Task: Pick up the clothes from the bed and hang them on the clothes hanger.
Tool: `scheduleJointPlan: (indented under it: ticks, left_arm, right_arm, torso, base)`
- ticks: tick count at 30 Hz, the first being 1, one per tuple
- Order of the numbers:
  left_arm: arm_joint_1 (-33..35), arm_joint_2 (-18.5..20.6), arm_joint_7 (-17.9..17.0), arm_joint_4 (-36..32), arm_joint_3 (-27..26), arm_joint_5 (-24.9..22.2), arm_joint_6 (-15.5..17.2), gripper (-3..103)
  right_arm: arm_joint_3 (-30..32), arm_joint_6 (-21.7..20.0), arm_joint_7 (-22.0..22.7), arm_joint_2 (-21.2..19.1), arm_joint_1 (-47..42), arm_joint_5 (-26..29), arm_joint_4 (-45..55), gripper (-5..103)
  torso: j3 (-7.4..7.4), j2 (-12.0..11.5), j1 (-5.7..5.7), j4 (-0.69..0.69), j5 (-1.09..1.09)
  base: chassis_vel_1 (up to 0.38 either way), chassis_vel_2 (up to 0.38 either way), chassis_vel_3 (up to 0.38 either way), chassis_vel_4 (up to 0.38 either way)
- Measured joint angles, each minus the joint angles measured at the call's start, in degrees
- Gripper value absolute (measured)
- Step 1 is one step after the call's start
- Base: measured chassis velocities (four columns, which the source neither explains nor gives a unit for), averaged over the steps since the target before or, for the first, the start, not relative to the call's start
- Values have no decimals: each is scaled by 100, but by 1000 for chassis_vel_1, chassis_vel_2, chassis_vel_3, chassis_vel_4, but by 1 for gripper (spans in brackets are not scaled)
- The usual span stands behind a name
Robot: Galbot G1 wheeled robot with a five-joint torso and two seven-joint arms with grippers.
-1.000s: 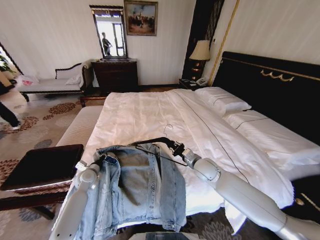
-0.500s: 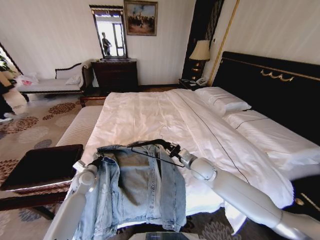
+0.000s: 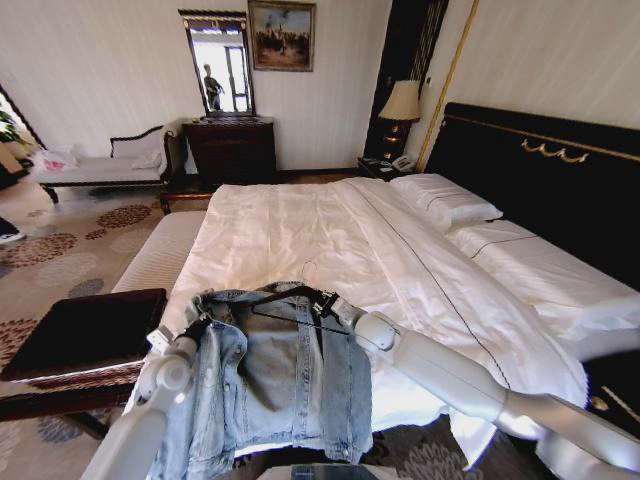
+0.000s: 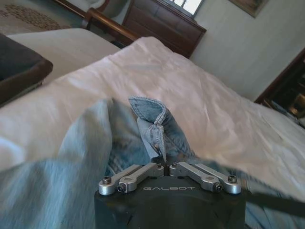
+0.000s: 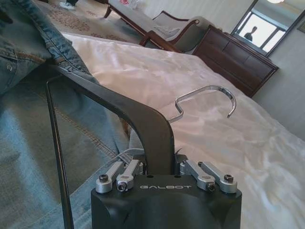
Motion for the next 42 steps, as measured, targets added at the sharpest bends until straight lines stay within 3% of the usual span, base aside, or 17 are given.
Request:
scheduleJointPlan:
  ticks: [17, 31, 34, 42]
  left_arm:
    - [294, 29, 52, -739, 589, 376, -8, 0]
    - [476, -2, 37, -1205, 957, 557, 42, 0]
    - [711, 2, 37, -1515, 987, 593, 64, 0]
    - [1139, -10, 157, -1685, 1061, 901, 76, 0]
  right_arm:
    - [-649, 17, 38, 818, 626, 41, -605, 28]
    - [-987, 21, 76, 1201, 849, 137, -366, 28]
    - [-1036, 63, 75, 1502, 862, 59, -599, 28]
    - [-1066, 110, 88, 1785, 894, 54, -743, 28]
  torso:
    - [0, 0, -1, 0, 0]
    - [0, 1, -1, -2, -1]
    - [0, 0, 0, 0, 1]
    - [0, 1, -1, 0, 0]
  base:
    - [0, 0, 0, 0]
    - [0, 0, 0, 0]
    - [0, 0, 0, 0]
    - [0, 0, 0, 0]
